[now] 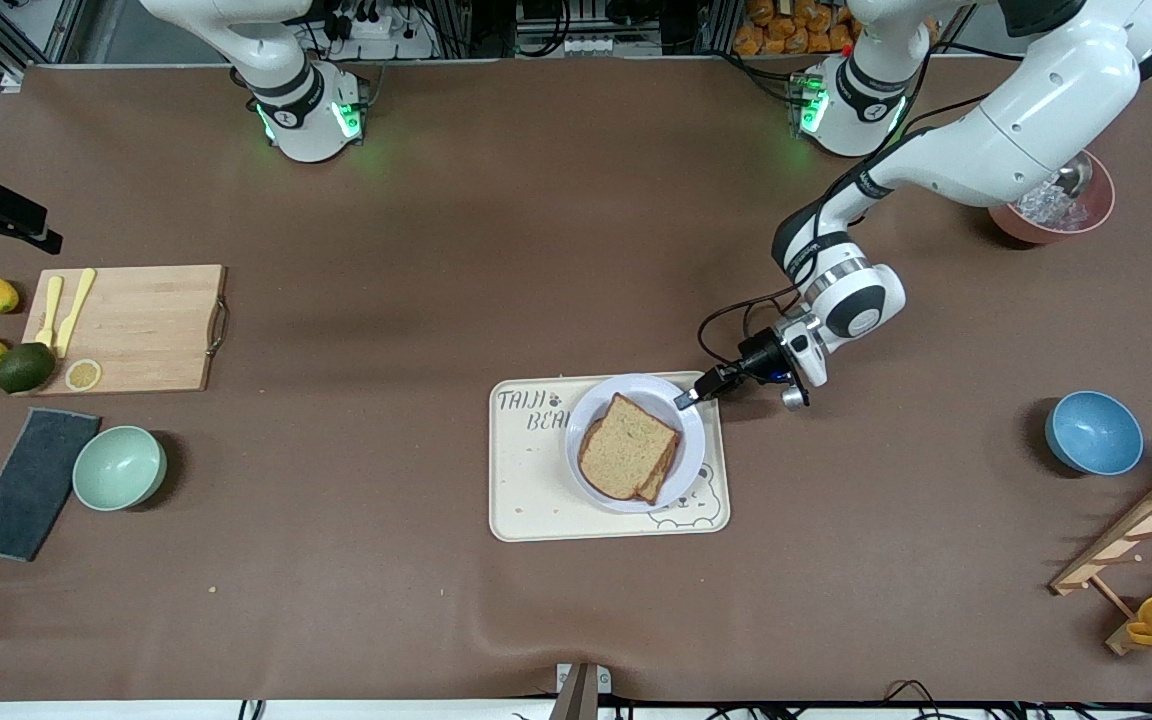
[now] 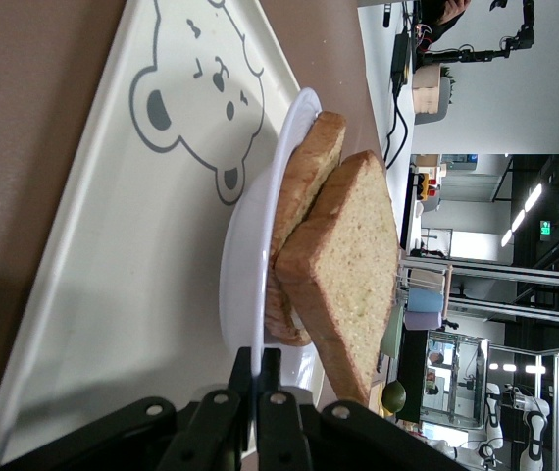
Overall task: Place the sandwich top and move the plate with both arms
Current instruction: 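Open the left gripper off the plate rim and lift it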
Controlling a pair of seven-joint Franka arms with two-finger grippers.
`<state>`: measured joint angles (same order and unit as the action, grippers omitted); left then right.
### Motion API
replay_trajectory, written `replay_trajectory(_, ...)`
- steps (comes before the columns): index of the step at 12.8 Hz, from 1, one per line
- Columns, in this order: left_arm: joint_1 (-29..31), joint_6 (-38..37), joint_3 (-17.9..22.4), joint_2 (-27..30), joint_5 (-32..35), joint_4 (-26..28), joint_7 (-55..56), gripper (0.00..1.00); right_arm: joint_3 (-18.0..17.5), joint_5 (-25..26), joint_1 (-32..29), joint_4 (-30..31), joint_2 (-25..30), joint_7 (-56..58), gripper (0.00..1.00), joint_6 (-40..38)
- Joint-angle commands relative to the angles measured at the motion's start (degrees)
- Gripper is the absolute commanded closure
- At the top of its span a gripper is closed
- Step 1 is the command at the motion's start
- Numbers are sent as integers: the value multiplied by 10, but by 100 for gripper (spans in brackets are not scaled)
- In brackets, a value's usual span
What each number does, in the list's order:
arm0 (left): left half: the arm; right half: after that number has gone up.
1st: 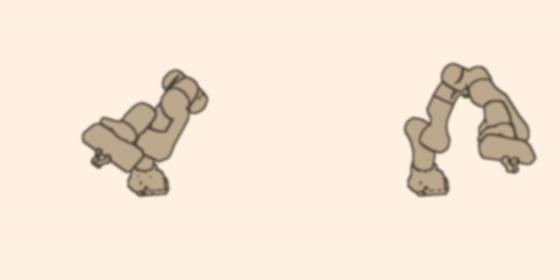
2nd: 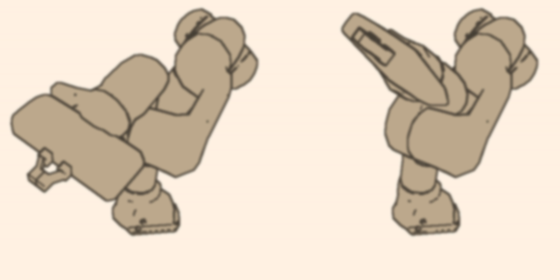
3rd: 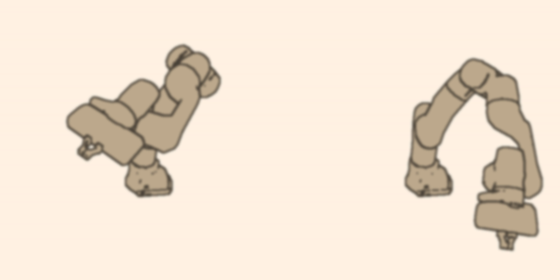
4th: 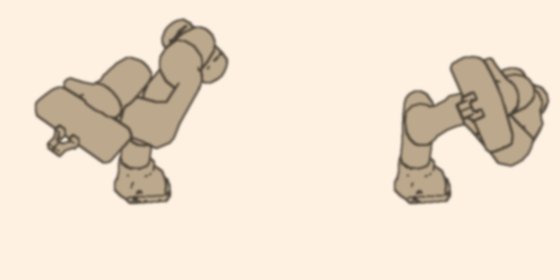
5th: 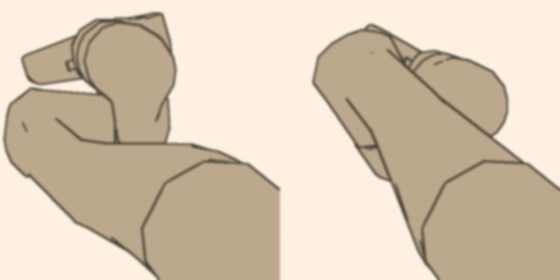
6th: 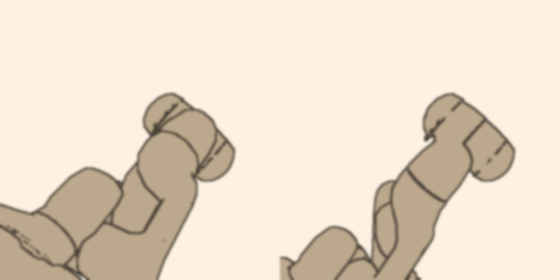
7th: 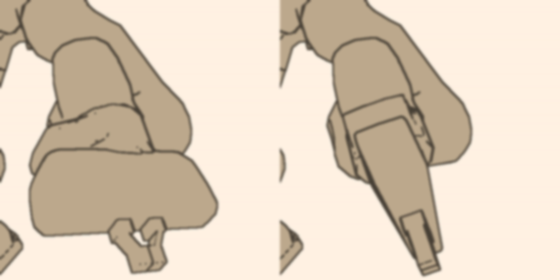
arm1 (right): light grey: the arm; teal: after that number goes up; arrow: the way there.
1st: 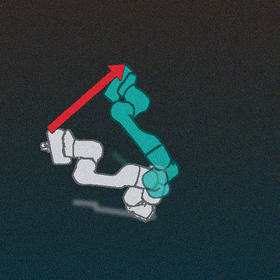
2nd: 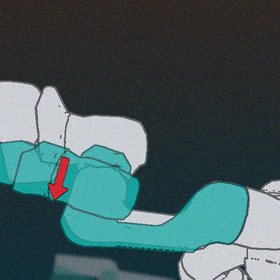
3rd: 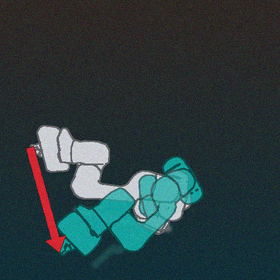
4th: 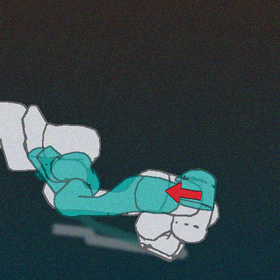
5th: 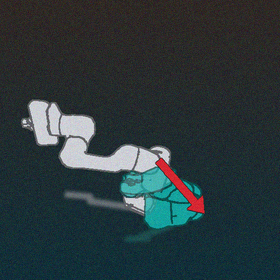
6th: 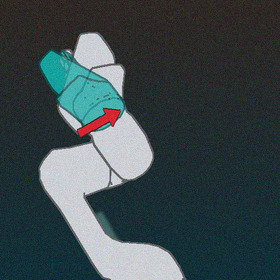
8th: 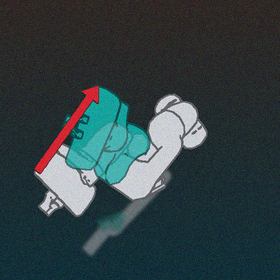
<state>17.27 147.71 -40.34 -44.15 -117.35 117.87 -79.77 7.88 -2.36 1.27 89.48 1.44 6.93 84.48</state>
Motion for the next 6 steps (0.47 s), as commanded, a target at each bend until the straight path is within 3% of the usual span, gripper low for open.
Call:
replay_trajectory(1,-2,-1,2,4,9,0,7,73,0,-4,1,-6,0,-7,0,-3)
replay_trajectory(2,-1,1,2,5,9,0,10,49,0,-4,1,-6,0,-7,0,-3)
replay_trajectory(3,0,4,2,7,9,1,11,39,0,-4,2,-6,0,-8,0,-3)
replay_trajectory(6,5,14,0,20,9,13,11,35,0,-5,2,-6,0,-8,0,-3)
